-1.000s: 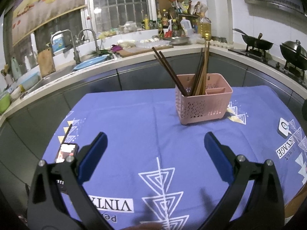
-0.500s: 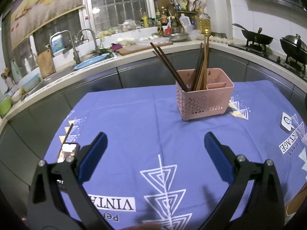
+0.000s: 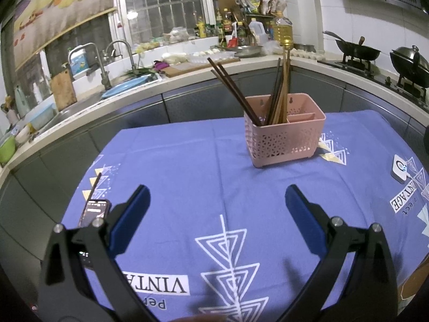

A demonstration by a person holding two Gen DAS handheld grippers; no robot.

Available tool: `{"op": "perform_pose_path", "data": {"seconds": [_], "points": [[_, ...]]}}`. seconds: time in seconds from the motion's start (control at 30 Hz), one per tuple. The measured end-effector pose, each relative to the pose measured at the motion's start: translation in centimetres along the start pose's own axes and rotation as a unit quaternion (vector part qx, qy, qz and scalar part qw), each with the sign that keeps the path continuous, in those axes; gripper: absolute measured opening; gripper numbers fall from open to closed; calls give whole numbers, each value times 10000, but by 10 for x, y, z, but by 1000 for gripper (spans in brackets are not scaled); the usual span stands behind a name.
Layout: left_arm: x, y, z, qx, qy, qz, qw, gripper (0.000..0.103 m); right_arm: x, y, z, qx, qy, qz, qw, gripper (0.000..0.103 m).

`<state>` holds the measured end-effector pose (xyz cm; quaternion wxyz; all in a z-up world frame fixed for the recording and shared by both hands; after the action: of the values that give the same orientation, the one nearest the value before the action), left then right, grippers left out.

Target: Organize utensils

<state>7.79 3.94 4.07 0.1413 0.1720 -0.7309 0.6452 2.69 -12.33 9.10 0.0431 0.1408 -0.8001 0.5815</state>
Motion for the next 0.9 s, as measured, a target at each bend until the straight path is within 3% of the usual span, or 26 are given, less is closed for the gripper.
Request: {"op": "perform_pose_path", "data": {"seconds": [0.9], "points": [[0,0,1,-21,3,-21,10000,97,-2,0,0,-8,3,-17,10000,97]]}}
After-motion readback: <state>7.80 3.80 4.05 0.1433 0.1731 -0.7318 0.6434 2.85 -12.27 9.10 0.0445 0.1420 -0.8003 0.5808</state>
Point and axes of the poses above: each gripper's, at about its wrist camera, not at the fingertips, and x roughly against the way its jaws point, z to its right, y to its underside, the point moved 9 cm from there along -x, roughly the way its jaws point, and after that the axes turned 10 degrees about z, right-handed, at the moved point
